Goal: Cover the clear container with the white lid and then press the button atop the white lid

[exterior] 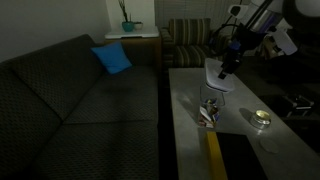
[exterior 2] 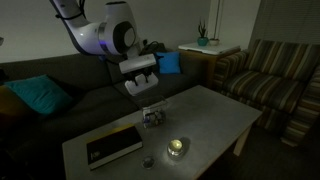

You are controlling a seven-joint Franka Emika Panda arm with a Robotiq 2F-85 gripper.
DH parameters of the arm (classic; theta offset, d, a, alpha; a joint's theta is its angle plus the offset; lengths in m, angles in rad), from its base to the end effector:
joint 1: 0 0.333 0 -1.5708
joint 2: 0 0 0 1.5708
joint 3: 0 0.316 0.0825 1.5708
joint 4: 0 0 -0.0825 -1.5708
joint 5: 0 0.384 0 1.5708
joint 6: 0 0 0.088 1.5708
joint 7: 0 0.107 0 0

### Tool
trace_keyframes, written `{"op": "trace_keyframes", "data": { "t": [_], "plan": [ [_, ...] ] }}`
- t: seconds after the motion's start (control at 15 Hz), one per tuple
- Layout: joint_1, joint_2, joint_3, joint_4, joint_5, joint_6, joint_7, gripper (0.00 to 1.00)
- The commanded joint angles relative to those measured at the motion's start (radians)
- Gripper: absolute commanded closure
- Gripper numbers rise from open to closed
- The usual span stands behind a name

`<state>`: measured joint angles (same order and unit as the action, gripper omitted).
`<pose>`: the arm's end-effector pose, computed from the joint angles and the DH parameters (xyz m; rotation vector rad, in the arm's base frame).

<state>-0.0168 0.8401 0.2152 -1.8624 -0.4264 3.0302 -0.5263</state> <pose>0.6288 0.1492 0.1095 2.6495 1.5207 0.5616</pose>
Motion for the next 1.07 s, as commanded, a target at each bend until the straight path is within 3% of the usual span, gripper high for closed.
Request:
{"op": "trace_keyframes", "data": {
  "t": [0.0, 0.33, 1.0],
  "plan": [
    [-0.044, 0.074, 0.061, 0.116, 0.074, -0.104, -0.014, 0.71],
    [-0.011, 0.177, 0.044, 0.296, 0.165, -0.193, 0.012, 0.71],
    [0.026, 0.4, 0.035, 0.629, 0.202, -0.386, -0.015, 0.71]
  ]
}}
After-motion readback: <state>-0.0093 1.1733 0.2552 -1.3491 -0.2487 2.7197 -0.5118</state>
